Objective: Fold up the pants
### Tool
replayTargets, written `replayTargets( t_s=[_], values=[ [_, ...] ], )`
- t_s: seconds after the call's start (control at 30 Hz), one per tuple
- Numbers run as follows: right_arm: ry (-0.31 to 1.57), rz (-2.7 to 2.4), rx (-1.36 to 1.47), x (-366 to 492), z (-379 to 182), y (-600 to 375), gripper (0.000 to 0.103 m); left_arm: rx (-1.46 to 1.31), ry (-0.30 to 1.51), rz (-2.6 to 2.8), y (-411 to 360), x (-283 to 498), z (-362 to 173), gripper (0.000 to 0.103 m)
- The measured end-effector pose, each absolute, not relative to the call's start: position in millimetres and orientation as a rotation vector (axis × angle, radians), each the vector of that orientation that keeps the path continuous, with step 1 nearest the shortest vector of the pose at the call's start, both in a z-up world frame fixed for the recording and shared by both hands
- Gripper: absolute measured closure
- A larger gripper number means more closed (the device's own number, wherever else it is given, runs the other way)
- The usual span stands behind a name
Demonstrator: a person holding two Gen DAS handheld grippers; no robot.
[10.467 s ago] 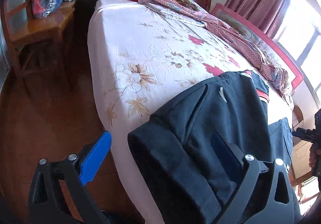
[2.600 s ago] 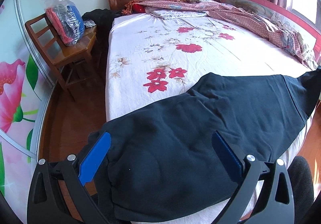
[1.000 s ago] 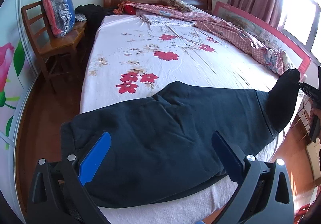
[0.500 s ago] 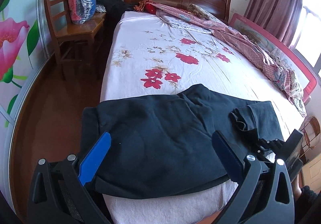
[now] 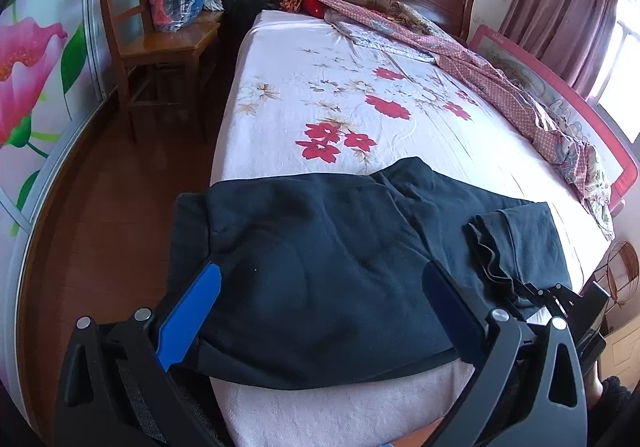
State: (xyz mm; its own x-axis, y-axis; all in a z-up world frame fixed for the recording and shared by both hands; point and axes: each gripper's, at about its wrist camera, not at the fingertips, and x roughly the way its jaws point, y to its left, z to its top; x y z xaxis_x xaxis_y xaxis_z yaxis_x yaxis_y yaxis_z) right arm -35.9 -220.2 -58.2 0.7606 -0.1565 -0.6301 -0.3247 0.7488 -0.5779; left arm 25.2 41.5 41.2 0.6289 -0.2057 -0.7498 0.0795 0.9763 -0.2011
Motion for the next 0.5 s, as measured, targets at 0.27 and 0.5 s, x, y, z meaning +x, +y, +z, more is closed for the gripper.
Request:
replayTargets(
  t_s=[0.27,0.5],
  values=[
    [0.687,-0.04,-0.343,-28,-12,-260,0.049,-0.207,0.877,-0.028,99,29,32,0.002],
    [0.813,-0.083,-0.31,-6,-43,-260,0.048,-0.366,0.894,0.022,162,44,13,0.002]
  ],
)
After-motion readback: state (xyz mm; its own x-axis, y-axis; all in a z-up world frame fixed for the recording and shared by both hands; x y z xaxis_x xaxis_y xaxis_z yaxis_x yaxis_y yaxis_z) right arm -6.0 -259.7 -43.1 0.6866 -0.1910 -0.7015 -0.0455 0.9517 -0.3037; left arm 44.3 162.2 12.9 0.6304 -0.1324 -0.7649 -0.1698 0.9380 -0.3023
